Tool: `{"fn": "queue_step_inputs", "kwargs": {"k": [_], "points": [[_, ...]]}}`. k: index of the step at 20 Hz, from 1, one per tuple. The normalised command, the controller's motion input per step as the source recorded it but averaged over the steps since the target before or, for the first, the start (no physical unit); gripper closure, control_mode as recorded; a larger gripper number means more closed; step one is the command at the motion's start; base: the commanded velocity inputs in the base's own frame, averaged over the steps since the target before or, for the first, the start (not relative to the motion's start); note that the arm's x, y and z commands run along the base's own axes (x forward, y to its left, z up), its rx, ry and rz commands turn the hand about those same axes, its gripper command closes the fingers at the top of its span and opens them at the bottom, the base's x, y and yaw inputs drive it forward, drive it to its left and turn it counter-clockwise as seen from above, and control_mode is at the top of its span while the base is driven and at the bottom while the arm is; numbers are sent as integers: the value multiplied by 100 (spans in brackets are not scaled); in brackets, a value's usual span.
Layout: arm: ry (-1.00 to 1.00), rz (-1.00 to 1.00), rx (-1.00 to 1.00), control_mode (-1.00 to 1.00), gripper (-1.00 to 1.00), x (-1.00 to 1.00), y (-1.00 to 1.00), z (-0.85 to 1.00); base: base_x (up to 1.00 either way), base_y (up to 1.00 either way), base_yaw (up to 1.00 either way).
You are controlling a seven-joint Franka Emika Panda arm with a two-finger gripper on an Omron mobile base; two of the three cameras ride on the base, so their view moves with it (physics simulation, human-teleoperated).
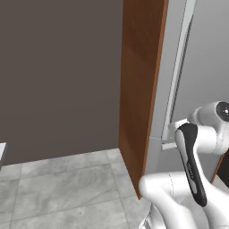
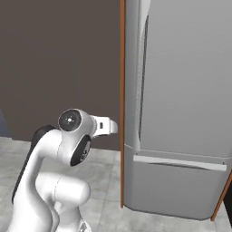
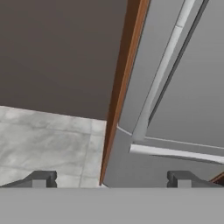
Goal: Retrieve the pear and peach from the fridge and place them into the bowl on the dining table.
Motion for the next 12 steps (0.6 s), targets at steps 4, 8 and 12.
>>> {"fn": "queue_step_inputs", "kwargs": {"k": [4, 8, 12], "points": [[-10, 0, -3, -100, -100, 32, -57, -19, 0, 0, 0], [-15, 5, 1, -100, -100, 55, -30, -14, 0, 0, 0], [-13, 7, 3, -100, -100, 68, -27, -4, 0, 0, 0]]}}
